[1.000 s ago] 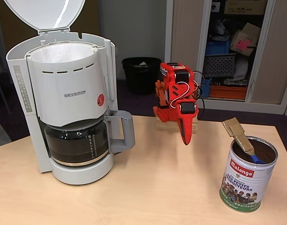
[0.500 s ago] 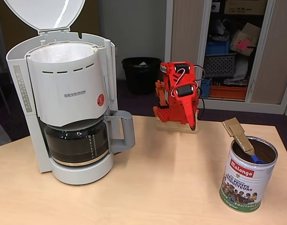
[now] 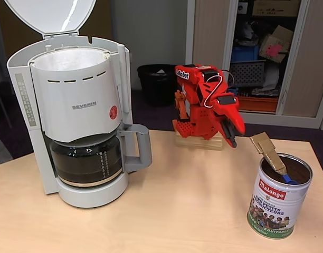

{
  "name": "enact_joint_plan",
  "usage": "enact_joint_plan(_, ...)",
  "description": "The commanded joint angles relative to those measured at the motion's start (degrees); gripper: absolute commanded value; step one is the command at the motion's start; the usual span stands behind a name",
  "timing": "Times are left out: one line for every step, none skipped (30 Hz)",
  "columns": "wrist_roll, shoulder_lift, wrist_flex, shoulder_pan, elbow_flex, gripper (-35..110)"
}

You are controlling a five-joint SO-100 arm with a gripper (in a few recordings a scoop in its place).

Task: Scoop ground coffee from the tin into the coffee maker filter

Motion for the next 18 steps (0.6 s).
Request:
enact_joint_plan(0.0,-1.8,1.4,-3.0,-3.9,32)
enact_joint_plan(0.3,-2.7,1.4,-3.8,-4.3,33)
enact_joint_plan(0.6,-3.6,1.7,-4.6,-4.7,33)
enact_joint_plan(1.3,-4.4,2.1,-5.1,-5.1,33)
enact_joint_plan(1.7,-4.8,2.3,-5.5,-5.2,33)
enact_joint_plan(1.7,-5.0,2.3,-5.7,-5.3,33)
enact_joint_plan(1.8,-5.2,2.2,-5.8,-5.2,33)
enact_joint_plan(2.5,-5.4,1.8,-5.8,-5.0,33)
enact_joint_plan(2.7,-5.7,1.3,-6.1,-4.9,33)
enact_joint_plan(2.9,-6.2,0.9,-6.5,-4.8,33)
enact_joint_plan(3.3,-7.0,0.2,-6.8,-4.7,33)
enact_joint_plan(3.3,-8.1,-0.6,-7.1,-4.7,33)
enact_joint_plan(3.2,-9.1,-1.5,-7.3,-4.8,34)
enact_joint_plan(3.1,-10.5,-2.5,-7.3,-4.9,34)
enact_joint_plan(2.7,-11.9,-3.3,-7.4,-5.3,34)
enact_joint_plan(2.4,-13.4,-4.2,-7.5,-5.8,34)
enact_joint_plan(2.3,-15.3,-4.8,-7.6,-6.5,34)
enact_joint_plan(2.4,-17.1,-5.3,-7.6,-7.4,34)
